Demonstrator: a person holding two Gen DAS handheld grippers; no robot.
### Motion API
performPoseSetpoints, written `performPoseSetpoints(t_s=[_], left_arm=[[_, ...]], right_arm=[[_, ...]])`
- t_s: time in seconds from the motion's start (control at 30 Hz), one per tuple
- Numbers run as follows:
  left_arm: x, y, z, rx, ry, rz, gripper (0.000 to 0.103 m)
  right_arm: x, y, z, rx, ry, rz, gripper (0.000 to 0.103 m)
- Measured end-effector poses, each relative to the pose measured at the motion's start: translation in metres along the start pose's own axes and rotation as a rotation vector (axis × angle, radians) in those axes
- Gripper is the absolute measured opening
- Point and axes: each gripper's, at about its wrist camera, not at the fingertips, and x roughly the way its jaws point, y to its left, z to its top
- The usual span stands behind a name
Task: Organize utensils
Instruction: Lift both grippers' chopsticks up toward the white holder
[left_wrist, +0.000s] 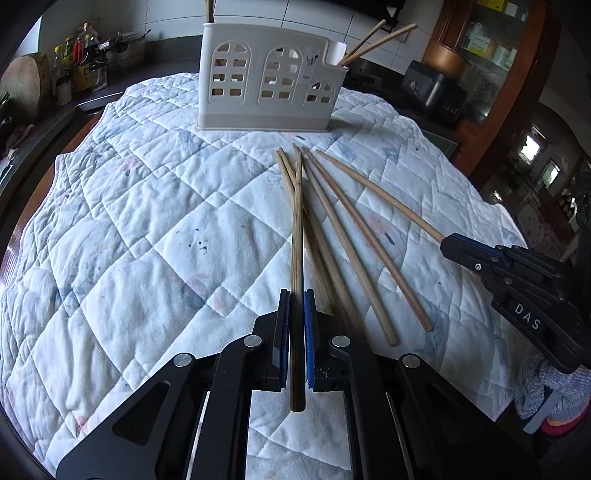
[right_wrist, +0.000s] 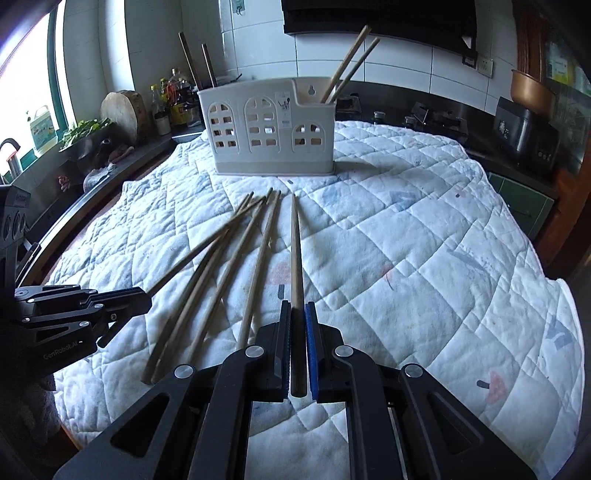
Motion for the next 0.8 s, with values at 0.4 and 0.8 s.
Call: performPoseSetpoints(t_s=[0.4,0.8], left_arm=[[-0.047,0.014,0.039,0.027,-0.170,-0.033,0.006],[-0.064,0.024,0.097,0.079,-0.229,-0.042,0.006]], right_arm=[[-0.050,0.003,0.068,0.003,-0.145,0.060,0.008],[-0.064,-0.004,0.148,-0.027,-0.166,0.063,0.007]])
